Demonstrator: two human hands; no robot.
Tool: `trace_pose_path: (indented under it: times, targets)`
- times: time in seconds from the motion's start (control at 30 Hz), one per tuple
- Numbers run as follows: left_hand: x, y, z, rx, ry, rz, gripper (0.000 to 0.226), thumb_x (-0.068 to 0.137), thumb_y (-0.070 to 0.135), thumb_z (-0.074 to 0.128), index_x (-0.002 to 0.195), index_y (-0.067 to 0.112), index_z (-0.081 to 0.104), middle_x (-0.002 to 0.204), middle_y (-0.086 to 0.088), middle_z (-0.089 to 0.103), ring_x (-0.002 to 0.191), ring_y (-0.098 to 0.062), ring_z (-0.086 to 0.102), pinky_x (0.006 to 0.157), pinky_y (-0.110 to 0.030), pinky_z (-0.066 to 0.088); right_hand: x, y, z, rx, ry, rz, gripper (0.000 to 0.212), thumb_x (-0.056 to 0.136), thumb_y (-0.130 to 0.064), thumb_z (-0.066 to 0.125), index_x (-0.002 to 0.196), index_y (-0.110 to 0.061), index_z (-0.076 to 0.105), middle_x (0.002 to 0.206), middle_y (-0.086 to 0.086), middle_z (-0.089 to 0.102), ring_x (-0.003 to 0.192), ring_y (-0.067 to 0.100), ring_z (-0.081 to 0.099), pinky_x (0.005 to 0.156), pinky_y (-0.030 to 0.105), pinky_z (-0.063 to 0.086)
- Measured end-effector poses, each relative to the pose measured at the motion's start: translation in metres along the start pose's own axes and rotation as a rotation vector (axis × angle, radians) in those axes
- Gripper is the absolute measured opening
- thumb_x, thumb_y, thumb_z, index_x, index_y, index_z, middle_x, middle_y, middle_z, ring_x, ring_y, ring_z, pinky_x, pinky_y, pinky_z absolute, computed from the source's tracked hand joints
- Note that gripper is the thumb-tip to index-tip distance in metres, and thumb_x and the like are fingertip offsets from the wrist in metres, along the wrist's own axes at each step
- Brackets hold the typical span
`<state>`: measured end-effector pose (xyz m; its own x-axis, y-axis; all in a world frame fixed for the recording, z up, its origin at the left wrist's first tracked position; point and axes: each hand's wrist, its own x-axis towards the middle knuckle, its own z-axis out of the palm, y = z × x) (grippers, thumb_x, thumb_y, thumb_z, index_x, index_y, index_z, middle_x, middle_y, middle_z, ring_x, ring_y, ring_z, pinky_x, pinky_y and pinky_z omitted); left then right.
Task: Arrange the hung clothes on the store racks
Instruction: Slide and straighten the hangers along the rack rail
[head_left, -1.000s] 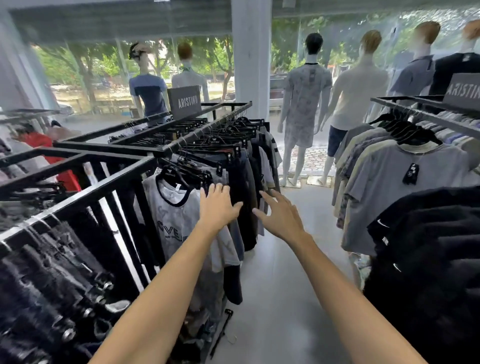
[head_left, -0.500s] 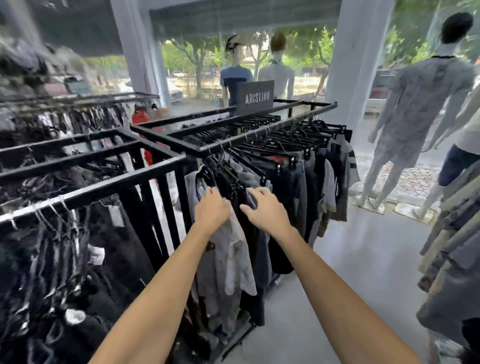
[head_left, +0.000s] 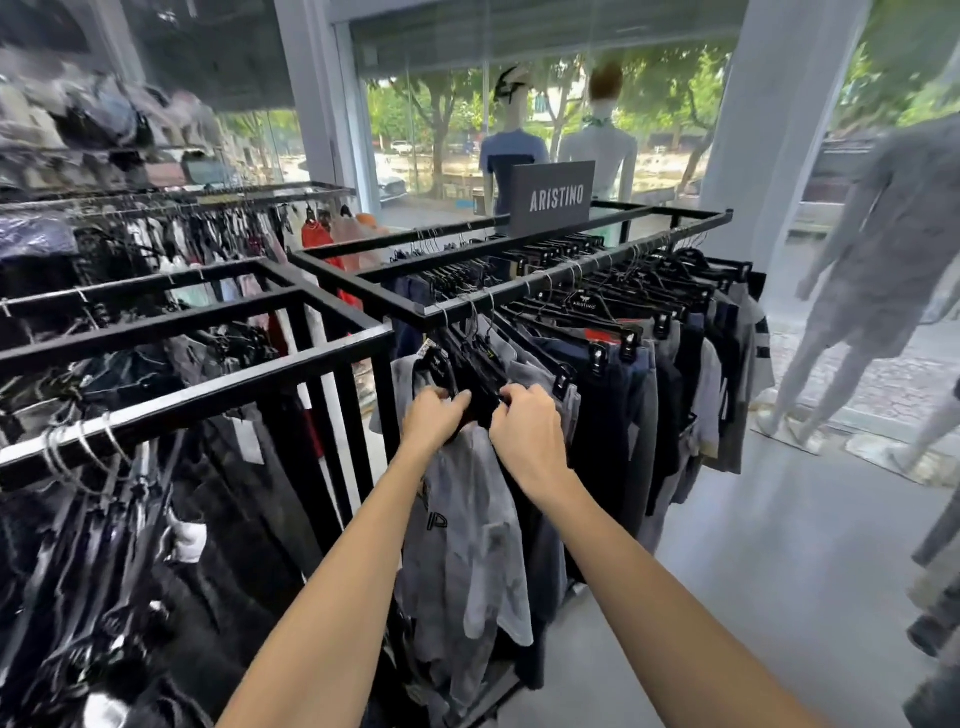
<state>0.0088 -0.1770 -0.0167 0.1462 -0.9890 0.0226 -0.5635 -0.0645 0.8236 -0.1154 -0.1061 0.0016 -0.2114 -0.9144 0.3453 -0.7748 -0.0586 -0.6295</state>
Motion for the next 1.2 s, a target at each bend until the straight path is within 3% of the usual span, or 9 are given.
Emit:
trace_pose_path:
  times: [0.07,0.2,0.33,0.43,0.67,0.83,0.93,1.03,1.2]
  targets:
    - [0.01,0.0,0.004,-0.102,0.009,-0.017,0.03,0.092,0.044,0.057,0.074,0.021,0.057,0.086,-0.009,0.07,0.091,-0.029,0.066,0.084,-0.038,0.054,0.003,0.001,0.002,-0.056,-0.023,0.055,0.037,0.098,-0.011,0.047,0.133,-0.004,0.057,0.136,0.019,0.049,0.119,0.034,0.056,0.093,0.033,0.043]
    - [0.02,0.003,0.014,-0.212,0.021,-0.001,0.033,0.095,0.04,0.057,0.086,0.009,0.063,0.061,0.003,0.059,0.069,-0.018,0.06,0.064,-0.024,0.044,0.019,-0.009,-0.001,-0.212,-0.106,0.108,0.023,0.095,-0.01,0.049,0.114,0.0,0.059,0.122,0.022,0.057,0.111,0.039,0.059,0.084,0.039,0.048]
    - [0.037,-0.011,0.03,-0.275,0.011,0.028,0.056,0.084,0.062,0.051,0.089,0.007,0.061,0.073,-0.005,0.067,0.089,-0.029,0.064,0.076,-0.036,0.051,0.038,-0.02,0.0,-0.34,-0.119,0.092,0.017,0.096,-0.01,0.047,0.104,-0.001,0.06,0.111,0.02,0.062,0.106,0.039,0.062,0.076,0.036,0.046]
    - [0.043,-0.013,0.032,-0.332,-0.009,0.049,0.045,0.091,0.056,0.053,0.078,0.013,0.055,0.069,-0.002,0.066,0.074,-0.021,0.065,0.069,-0.032,0.046,0.046,-0.019,0.008,-0.426,-0.091,0.064,0.015,0.098,-0.013,0.048,0.102,-0.004,0.06,0.108,0.018,0.062,0.104,0.038,0.063,0.072,0.036,0.043]
    - [0.054,-0.015,0.038,-0.552,-0.041,0.016,0.043,0.081,0.059,0.065,0.09,0.017,0.064,0.078,0.0,0.073,0.065,-0.017,0.064,0.066,-0.037,0.053,0.067,-0.01,0.012,-0.474,-0.03,-0.021,0.033,0.097,-0.039,0.057,0.099,-0.008,0.068,0.102,0.015,0.068,0.099,0.037,0.066,0.075,0.035,0.048]
    - [0.06,-0.011,0.039,-0.646,-0.087,-0.075,0.043,0.069,0.05,0.077,0.098,0.018,0.072,0.09,-0.003,0.076,0.085,-0.022,0.073,0.083,-0.045,0.059,0.082,-0.004,0.014,-0.378,-0.085,-0.032,0.038,0.091,-0.041,0.063,0.094,-0.004,0.07,0.1,0.018,0.07,0.101,0.038,0.066,0.076,0.035,0.049]
    - [0.057,-0.007,0.037,-0.718,-0.112,-0.101,0.046,0.069,0.051,0.077,0.103,0.021,0.072,0.095,-0.004,0.076,0.089,-0.023,0.072,0.083,-0.042,0.059,0.088,-0.003,0.016,-0.316,-0.171,-0.045,0.038,0.093,-0.037,0.061,0.096,0.001,0.066,0.104,0.022,0.068,0.105,0.039,0.064,0.08,0.036,0.049]
    - [0.052,-0.004,0.035,-0.706,-0.006,-0.112,0.053,0.076,0.053,0.076,0.11,0.015,0.063,0.096,0.001,0.072,0.071,-0.015,0.067,0.059,-0.028,0.052,0.092,0.0,0.023,-0.192,-0.291,-0.035,0.037,0.093,-0.033,0.06,0.102,0.003,0.064,0.107,0.024,0.067,0.106,0.038,0.063,0.078,0.032,0.046]
    - [0.043,-0.013,0.033,-0.594,0.137,-0.052,0.039,0.082,0.052,0.072,0.099,0.019,0.06,0.069,-0.003,0.06,0.045,-0.009,0.05,0.043,-0.024,0.04,0.103,0.009,0.029,-0.006,-0.402,-0.027,0.051,0.096,-0.026,0.057,0.142,-0.009,0.044,0.132,0.023,0.06,0.126,0.039,0.053,0.102,0.039,0.044]
